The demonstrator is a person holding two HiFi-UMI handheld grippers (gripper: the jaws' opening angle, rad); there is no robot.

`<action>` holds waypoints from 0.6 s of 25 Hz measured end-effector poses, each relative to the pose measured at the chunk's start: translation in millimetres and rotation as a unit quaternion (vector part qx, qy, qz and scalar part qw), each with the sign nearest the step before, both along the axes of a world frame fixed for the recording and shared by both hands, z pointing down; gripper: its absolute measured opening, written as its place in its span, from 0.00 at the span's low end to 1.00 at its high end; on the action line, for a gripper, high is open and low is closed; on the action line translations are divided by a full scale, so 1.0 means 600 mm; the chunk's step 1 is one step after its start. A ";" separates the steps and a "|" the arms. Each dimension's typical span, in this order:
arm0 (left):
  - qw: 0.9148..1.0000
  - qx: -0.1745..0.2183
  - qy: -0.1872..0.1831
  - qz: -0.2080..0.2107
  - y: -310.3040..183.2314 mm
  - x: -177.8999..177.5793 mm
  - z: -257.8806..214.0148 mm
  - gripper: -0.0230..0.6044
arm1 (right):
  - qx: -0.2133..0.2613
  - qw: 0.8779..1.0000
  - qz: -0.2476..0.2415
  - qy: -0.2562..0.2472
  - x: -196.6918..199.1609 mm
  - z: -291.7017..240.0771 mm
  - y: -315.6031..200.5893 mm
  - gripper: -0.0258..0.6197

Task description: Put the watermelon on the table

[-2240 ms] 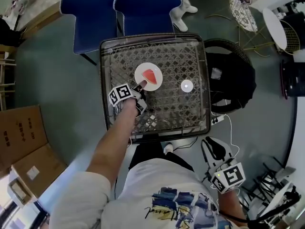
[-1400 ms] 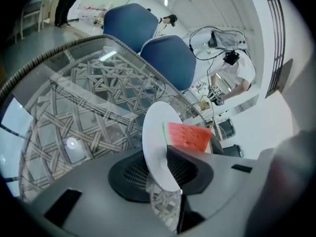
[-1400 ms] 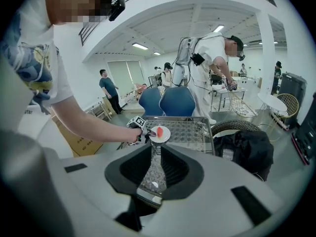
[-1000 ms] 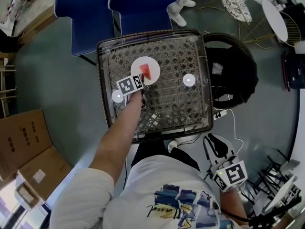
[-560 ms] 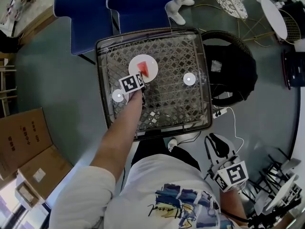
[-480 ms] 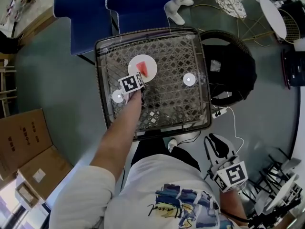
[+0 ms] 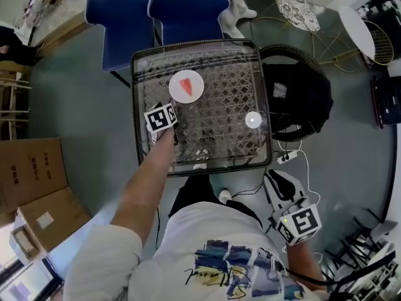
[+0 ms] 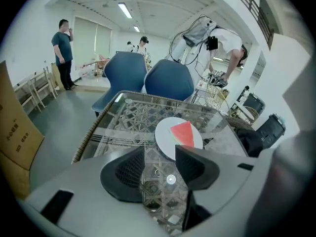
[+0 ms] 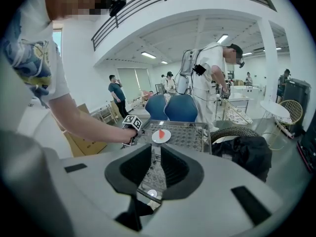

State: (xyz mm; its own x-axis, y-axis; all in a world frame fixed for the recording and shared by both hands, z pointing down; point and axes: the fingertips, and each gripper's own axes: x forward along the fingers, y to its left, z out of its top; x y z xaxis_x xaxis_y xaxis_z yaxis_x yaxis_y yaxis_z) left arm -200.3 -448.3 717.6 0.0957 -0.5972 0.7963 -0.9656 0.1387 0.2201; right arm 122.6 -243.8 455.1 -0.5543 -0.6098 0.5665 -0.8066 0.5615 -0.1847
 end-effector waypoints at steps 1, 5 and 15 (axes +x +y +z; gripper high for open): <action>1.000 0.009 0.001 -0.002 0.017 -0.002 -0.018 0.35 | 0.007 1.000 -0.010 -0.003 0.001 -0.004 0.008 0.14; 0.998 0.058 0.040 0.006 0.095 0.018 -0.098 0.35 | 0.043 0.998 -0.050 -0.016 0.015 -0.023 0.041 0.14; 0.968 0.165 0.104 0.157 0.430 0.194 -0.346 0.15 | 0.069 0.983 -0.161 -0.046 0.047 -0.014 0.195 0.13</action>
